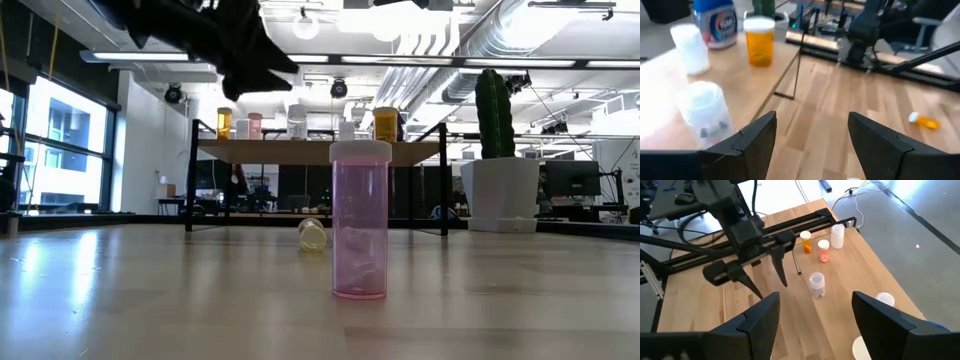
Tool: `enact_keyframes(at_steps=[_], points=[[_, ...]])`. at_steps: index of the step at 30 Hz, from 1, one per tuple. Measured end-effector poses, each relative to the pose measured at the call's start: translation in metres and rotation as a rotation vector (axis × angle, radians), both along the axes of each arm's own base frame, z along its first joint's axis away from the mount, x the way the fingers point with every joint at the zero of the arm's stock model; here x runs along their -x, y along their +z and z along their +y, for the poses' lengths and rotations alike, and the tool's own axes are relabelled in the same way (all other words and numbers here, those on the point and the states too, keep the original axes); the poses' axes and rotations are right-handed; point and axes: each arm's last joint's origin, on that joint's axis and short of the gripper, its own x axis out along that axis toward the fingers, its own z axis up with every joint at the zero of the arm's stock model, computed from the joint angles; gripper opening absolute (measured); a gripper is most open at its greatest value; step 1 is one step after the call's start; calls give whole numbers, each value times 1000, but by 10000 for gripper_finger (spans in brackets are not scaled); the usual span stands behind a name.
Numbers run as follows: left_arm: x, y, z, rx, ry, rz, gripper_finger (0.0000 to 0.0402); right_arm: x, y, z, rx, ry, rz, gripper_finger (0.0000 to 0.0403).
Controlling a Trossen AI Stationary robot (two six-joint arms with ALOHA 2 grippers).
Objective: Pick and place medicine bottles onto shelf by color
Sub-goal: Put the transparent pill bottle on the shelf
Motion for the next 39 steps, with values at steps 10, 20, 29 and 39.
enact_keyframes(at_steps=[10, 20, 29, 39], points=[[-11, -22, 11, -21, 141, 109, 236, 0, 0, 0, 4, 3, 4, 239], [-28, -12, 32, -13, 207, 202, 236, 0, 0, 0, 4, 3, 4, 239], [-50, -13, 48, -33, 260, 251, 236, 0, -1, 0, 3, 3, 7, 239], [-49, -3, 66, -50, 372, 253, 236, 0, -1, 0, 2, 3, 8, 239]])
